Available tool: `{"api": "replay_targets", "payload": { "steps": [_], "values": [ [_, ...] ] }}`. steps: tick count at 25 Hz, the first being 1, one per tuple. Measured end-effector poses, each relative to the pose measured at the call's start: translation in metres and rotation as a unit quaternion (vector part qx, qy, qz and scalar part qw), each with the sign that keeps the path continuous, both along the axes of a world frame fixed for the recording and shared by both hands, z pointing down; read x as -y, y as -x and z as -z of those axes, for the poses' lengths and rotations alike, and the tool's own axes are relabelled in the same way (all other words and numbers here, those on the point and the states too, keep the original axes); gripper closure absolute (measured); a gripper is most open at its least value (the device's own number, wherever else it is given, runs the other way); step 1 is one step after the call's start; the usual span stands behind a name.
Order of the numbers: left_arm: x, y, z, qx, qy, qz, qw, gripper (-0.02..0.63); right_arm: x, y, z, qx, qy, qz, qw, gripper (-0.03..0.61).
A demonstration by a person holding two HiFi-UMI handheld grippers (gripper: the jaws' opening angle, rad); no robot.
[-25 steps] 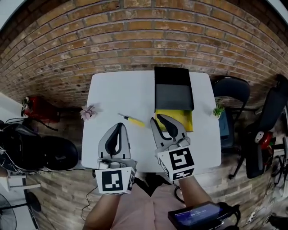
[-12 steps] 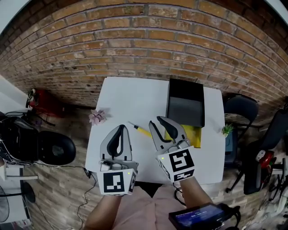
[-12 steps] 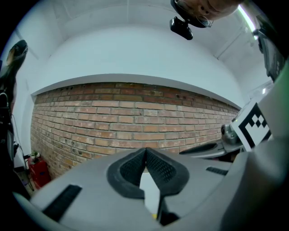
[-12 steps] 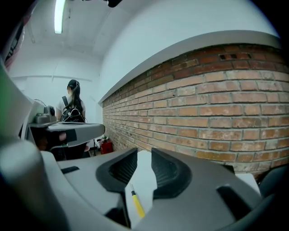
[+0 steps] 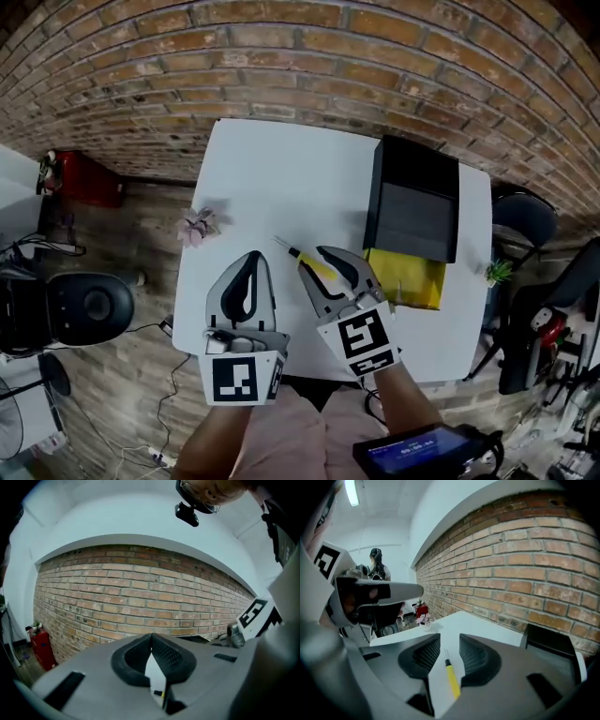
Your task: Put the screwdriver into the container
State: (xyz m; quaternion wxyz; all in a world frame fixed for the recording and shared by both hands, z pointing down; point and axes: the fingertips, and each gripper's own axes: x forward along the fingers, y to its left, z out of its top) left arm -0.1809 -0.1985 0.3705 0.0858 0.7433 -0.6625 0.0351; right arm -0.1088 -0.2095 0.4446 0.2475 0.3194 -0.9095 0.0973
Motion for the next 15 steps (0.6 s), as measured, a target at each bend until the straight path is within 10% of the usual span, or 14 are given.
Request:
{"api": "replay_targets", "payload": {
  "steps": [15],
  "values": [
    [0.027, 0.019, -0.089, -0.048, 0.083, -0.014, 0.9953, 0.601, 0.004, 0.017, -0.120, -0.118, 0.106, 0.037, 0.987, 0.423]
  ]
}}
